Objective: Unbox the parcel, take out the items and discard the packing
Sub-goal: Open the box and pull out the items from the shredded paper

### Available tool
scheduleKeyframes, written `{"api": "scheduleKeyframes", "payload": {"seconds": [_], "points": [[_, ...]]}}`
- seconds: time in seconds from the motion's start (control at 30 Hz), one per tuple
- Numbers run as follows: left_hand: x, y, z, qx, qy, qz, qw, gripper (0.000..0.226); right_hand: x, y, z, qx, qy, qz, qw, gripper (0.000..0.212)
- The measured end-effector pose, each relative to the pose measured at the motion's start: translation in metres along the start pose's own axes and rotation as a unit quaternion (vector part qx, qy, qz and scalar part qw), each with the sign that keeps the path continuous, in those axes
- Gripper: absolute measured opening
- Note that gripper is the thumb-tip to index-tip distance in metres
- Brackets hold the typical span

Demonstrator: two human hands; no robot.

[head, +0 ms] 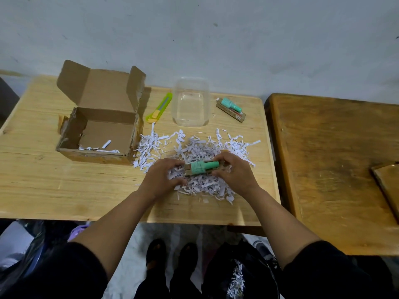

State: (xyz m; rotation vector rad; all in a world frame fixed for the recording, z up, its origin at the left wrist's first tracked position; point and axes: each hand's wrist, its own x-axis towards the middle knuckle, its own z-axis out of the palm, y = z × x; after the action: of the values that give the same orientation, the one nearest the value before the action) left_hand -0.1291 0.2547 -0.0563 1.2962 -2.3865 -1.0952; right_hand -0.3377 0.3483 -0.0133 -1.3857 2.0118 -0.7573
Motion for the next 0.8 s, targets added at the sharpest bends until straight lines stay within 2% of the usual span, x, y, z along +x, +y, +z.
{"api": "scheduleKeyframes", "payload": {"seconds": [0.1, 0.2, 0.37, 0.5, 0.63, 0.8], "points": [[0.000, -0.001, 0.001, -0.004, 0.008, 0.000, 1.000, 0.058, 0.000, 0.007, 0.002, 0.019, -0.025, 0.041, 0.999, 0.046], [0.000, 0.001, 0.002, -0.004, 0.014, -0.002, 1.000, 0.054, 0.000, 0.012, 0.001, 0.002, -0.030, 0.045, 0.999, 0.046], [0.002, -0.004, 0.003, 0.011, 0.002, 0.005, 1.000, 0.058, 0.002, 0.008, -0.006, -0.003, 0.049, -0.026, 0.998, 0.043], [0.003, -0.002, 0.002, 0.024, -0.007, 0.002, 1.000, 0.058, 0.005, -0.004, -0.023, 0.026, 0.076, -0.022, 0.997, 0.042], [0.005, -0.003, 0.000, 0.023, -0.027, 0.009, 0.999, 0.052, 0.012, -0.014, -0.040, 0.127, 0.118, 0.045, 0.984, 0.043], [0.008, -0.004, -0.001, 0.026, -0.027, 0.002, 0.999, 0.050, 0.039, -0.003, -0.042, 0.154, 0.217, 0.126, 0.956, 0.044]]}}
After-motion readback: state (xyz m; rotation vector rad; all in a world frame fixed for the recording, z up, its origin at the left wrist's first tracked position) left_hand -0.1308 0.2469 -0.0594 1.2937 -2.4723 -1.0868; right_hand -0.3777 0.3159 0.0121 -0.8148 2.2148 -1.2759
